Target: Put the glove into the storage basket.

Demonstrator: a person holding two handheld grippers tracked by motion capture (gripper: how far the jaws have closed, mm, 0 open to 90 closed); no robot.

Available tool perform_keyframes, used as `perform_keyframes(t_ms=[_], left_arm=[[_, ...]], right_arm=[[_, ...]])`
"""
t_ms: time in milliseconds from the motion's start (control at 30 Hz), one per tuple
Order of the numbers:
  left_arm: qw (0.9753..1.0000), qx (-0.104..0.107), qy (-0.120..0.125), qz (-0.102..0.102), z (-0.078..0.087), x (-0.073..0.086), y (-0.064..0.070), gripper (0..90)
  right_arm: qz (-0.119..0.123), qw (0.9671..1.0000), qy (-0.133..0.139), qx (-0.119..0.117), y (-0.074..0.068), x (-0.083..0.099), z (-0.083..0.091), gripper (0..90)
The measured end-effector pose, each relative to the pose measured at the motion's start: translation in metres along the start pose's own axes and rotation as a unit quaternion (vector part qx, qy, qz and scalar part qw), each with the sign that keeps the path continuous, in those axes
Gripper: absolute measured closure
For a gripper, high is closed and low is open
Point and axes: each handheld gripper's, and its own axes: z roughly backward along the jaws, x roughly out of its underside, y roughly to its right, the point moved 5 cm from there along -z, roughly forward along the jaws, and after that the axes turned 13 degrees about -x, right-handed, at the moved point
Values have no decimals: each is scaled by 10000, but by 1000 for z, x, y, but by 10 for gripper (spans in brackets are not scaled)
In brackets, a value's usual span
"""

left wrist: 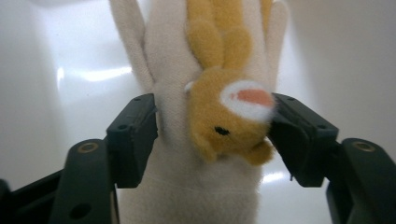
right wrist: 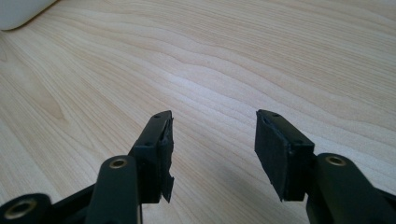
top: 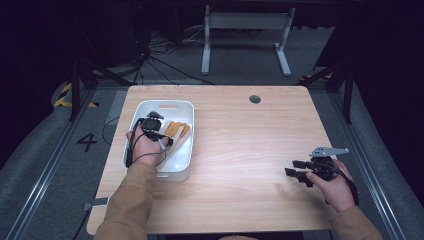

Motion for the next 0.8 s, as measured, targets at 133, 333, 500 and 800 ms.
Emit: perform_keyframes(t_ms=[133, 333, 500, 800], left_arm=[[9999, -34, 150, -1, 10, -1, -1, 377], [9992, 59, 402, 48, 21, -1, -2, 435], [9978, 241, 612, -115, 40, 0, 6, 419], [9931, 533, 886, -556, 75, 8, 32, 411]], right_arm=[[-6, 10000, 6, 1, 0, 0, 0, 477], [-3, 10000, 14, -12, -1, -1, 0, 477], [7, 10000, -10, 4, 0, 0, -1, 477], [27, 10000, -51, -43, -1, -3, -4, 477]])
